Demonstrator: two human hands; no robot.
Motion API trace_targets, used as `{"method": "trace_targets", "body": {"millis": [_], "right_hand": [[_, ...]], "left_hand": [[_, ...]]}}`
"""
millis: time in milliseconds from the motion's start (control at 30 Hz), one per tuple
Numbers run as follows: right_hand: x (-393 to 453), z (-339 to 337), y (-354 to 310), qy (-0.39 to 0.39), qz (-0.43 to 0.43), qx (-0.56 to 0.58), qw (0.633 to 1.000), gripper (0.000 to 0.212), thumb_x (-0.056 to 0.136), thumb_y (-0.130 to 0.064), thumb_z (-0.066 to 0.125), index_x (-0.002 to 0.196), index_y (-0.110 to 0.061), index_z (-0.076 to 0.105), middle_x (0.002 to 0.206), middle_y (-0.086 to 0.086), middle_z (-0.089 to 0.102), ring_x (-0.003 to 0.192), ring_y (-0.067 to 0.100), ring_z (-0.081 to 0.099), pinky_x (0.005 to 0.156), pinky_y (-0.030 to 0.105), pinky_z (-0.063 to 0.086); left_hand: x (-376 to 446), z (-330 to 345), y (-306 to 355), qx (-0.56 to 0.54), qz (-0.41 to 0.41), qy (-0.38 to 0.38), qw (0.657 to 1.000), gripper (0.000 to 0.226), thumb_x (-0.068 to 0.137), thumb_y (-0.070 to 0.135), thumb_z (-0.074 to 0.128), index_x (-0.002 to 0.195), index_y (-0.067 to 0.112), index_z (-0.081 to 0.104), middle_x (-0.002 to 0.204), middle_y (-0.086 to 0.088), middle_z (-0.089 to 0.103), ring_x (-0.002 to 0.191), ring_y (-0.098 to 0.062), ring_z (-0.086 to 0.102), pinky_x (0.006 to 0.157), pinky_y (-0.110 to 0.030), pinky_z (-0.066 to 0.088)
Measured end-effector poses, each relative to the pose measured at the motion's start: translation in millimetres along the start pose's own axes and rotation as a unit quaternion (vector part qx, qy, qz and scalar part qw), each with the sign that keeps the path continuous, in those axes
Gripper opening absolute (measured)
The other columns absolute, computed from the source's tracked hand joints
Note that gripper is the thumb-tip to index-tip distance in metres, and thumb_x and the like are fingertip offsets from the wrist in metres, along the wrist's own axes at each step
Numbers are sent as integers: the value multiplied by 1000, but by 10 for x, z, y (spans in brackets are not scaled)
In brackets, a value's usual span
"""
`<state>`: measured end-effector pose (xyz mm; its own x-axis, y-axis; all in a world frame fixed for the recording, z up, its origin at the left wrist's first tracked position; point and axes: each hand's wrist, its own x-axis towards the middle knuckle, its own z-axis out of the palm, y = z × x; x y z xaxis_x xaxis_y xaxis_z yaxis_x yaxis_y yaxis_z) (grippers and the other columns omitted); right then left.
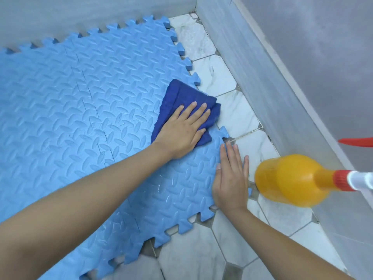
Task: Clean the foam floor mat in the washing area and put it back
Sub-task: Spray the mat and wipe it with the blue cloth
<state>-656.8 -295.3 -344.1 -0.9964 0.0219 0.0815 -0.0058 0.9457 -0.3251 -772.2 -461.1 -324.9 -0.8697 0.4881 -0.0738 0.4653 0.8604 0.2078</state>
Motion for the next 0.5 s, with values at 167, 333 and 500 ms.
{"method": "trace_targets", "body": {"millis": [167,333,500], "right_hand": [[3,8,30,16,6,52,999,56,93,-13,27,147,-5,40,154,7,39,148,19,23,123,47,8],[10,-2,11,13,5,43,999,57,91,-14,27,146,-5,42,153,8,42,147,23,27,122,45,12],[30,-47,-13,9,12,30,999,54,92,-16,32,143,-6,44,150,8,46,144,25,33,113,45,29]], "left_hand": [[-1562,93,259,14,98,-51,994,56,96,38,31,148,16,32,156,-2,27,142,-25,27,112,-43,20],[-1369,127,213,25,29,-28,999,55,97,40,26,147,18,34,155,-2,29,141,-25,30,113,-45,19],[-550,103,137,14,-90,5,996,57,97,40,18,149,18,27,158,-5,23,144,-29,20,116,-47,12]]}}
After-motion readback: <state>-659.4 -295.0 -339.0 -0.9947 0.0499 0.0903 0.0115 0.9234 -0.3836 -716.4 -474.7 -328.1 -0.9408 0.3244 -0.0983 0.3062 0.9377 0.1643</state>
